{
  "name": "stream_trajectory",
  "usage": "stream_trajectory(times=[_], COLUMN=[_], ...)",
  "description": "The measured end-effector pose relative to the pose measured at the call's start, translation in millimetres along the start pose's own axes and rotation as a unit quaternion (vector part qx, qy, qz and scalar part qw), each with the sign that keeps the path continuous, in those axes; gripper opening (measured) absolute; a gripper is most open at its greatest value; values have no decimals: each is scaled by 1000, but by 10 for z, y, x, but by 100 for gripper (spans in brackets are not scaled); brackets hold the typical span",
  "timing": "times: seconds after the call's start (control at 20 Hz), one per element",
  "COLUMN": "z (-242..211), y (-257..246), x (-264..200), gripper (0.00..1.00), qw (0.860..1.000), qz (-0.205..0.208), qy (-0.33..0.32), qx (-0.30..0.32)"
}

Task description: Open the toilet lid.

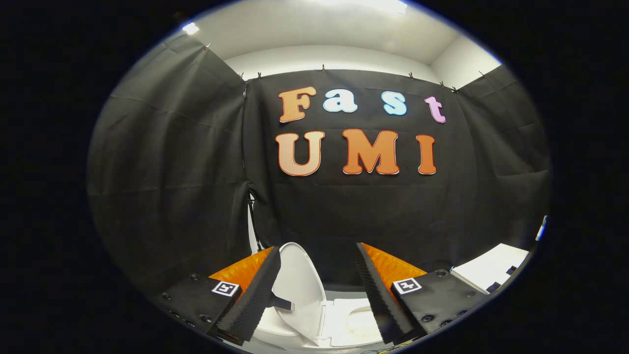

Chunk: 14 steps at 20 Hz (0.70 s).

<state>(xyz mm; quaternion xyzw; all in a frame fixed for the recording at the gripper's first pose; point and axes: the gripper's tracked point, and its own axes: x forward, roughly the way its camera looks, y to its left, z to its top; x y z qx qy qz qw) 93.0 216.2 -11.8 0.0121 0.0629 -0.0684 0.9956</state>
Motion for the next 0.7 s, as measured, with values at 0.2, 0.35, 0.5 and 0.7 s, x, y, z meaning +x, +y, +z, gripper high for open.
stream_trajectory(times=[0.2, 0.35, 0.5, 0.7], z=[-33, -37, -36, -62], y=[-9, -11, -1, 19], x=[2, -11, 2, 10], gripper=[98, 98, 98, 98], qw=[1000, 1000, 1000, 1000], qz=[0, 1, 2, 3], qy=[4, 4, 5, 7], qx=[1, 2, 1, 3])
